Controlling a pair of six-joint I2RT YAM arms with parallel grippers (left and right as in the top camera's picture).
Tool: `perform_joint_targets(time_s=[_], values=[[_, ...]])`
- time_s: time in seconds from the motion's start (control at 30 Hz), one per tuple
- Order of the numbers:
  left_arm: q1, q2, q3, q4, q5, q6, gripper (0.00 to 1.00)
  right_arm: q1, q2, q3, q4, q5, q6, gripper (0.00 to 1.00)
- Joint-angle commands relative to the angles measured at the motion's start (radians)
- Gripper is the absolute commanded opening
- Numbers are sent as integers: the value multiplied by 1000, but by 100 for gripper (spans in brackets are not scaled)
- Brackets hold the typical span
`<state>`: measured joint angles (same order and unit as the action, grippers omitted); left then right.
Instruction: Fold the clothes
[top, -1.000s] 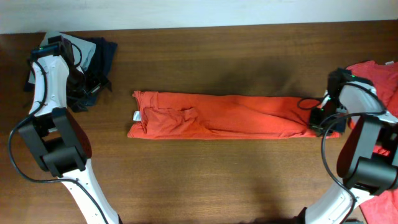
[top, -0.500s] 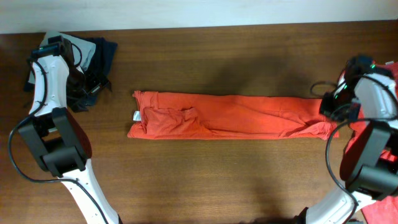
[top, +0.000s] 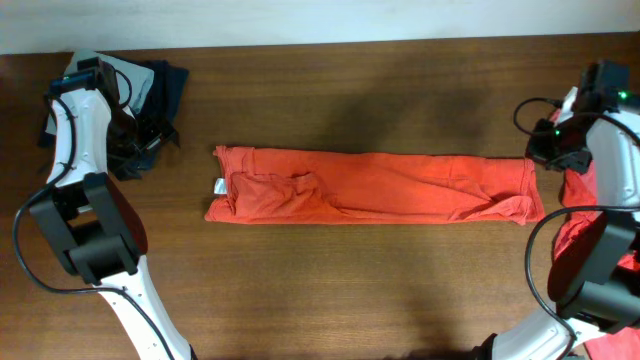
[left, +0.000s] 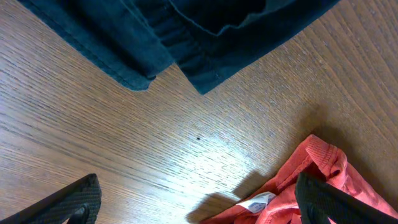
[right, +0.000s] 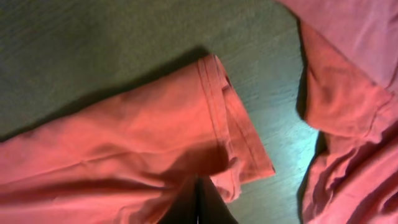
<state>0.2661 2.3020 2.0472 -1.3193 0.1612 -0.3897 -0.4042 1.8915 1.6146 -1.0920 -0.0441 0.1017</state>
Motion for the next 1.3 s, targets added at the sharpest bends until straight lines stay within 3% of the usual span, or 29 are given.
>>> perform_joint_targets(time_s=[0.0, 0.77, 1.1, 1.27], values=[[1, -6, 13, 0, 8, -6, 99, -36, 1, 5, -24, -75, -12, 5], [1, -6, 13, -1, 7, -6, 99, -8, 40, -270, 117, -163, -201, 5], [1, -6, 13, 0, 8, -6, 99, -10, 39, -243, 146, -179, -202, 5], [1, -6, 13, 0, 8, -6, 99, -43, 39, -80, 3, -210, -154, 5]])
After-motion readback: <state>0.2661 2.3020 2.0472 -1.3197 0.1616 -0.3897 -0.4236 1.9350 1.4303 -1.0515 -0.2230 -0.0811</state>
